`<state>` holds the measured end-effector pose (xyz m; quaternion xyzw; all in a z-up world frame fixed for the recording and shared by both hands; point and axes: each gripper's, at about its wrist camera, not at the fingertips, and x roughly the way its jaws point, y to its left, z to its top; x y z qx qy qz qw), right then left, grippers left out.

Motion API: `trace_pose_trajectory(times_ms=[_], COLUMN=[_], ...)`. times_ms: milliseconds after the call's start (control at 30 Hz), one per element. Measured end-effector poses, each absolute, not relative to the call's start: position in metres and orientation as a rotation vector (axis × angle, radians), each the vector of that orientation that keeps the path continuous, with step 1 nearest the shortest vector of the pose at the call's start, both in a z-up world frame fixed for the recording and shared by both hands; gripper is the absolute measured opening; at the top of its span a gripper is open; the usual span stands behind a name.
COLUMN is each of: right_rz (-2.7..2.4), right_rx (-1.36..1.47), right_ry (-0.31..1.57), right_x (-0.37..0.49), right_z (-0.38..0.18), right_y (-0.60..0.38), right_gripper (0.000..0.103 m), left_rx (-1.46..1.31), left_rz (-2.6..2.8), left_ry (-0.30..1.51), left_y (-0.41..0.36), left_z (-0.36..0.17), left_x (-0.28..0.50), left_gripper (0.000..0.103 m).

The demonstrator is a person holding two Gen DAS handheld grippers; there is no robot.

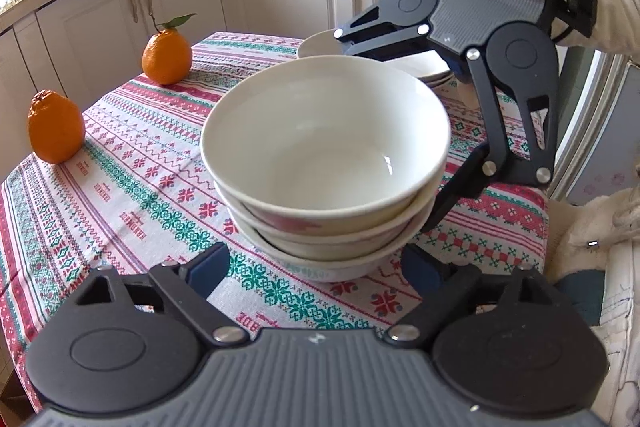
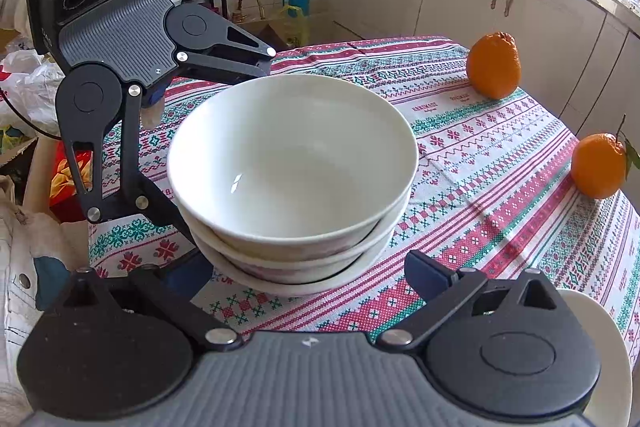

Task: Organize plates and bowls
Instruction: 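Grip the stack of three bowls from opposite sides with both grippers, then lift the bowl stack with both grippers and carry it toward the plate stack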

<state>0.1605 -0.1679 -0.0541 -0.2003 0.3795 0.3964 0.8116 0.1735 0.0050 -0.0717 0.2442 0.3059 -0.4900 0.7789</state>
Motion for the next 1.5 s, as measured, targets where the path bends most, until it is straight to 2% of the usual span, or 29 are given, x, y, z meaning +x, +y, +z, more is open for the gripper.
trace_pose_trajectory(times_ms=[433, 867, 1000, 1500], right_rz=[0.897, 0.929, 0.946, 0.942], right_rx=[-0.427, -0.421, -0.420, -0.435], right_ry=[0.825, 0.832, 0.834, 0.814], right_x=[0.167, 0.168, 0.167, 0.163], right_z=[-0.054, -0.054, -0.053, -0.045], right_y=[-0.168, -0.168, -0.166, -0.166], right_gripper=[0.099, 0.096, 0.091, 0.091], left_rx=[0.617, 0.595, 0.596, 0.587], left_rz=[-1.184, -1.247, -1.253, -1.228], left_ry=[0.669, 0.690, 0.691, 0.688], left_y=[-0.006, -0.005, -0.006, -0.007], left_z=[-0.067, -0.063, -0.063, -0.057], left_x=[0.185, 0.197, 0.198, 0.193], left_gripper=[0.085, 0.085, 0.085, 0.085])
